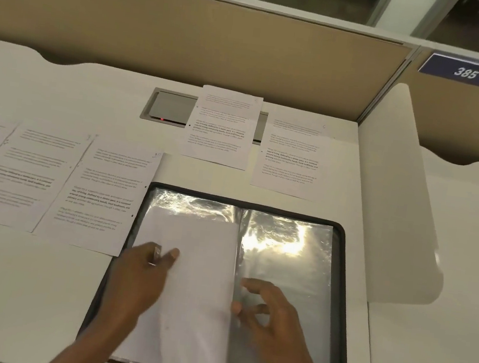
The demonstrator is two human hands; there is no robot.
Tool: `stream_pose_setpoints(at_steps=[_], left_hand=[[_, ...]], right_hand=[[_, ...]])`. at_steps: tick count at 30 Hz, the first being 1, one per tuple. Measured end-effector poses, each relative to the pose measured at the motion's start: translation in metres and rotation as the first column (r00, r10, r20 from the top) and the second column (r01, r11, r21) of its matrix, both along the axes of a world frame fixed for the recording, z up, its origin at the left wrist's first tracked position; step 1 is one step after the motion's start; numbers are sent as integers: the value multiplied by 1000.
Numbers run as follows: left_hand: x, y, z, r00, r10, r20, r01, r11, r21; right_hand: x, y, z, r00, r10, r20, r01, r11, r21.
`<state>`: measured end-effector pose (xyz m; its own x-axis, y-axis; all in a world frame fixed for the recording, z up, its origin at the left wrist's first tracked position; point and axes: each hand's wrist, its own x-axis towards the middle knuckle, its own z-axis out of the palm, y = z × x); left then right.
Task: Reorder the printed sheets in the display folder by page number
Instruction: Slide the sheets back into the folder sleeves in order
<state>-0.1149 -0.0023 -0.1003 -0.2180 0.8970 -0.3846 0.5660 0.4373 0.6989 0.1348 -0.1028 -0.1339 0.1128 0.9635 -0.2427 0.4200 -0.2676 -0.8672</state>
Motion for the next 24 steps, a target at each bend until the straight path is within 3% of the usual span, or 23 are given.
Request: stream_pose_setpoints(at_steps=[4,12,18,21,24], left_hand=[[-40,36,-12,969,5,-245,7,999,46],[-44,62,-39,908,-23,-418,-10,997,-78],[-25,56,-52,827,-15,-562,-28,997,-67],[-12,52,-52,738,-32,-674,8,999,-38],[5,46,-54,573,-152,-805,139,986,-87]], right_hand=[[18,8,-30,988,6,154,-10,1000,27],[44,8,-67,886,199,419,-244,968,56],[82,7,-81,829,116,547,-153,988,23],[106,7,-84,807,64,588,-121,991,58],[120,10,-81,795,54,604,-89,996,28]])
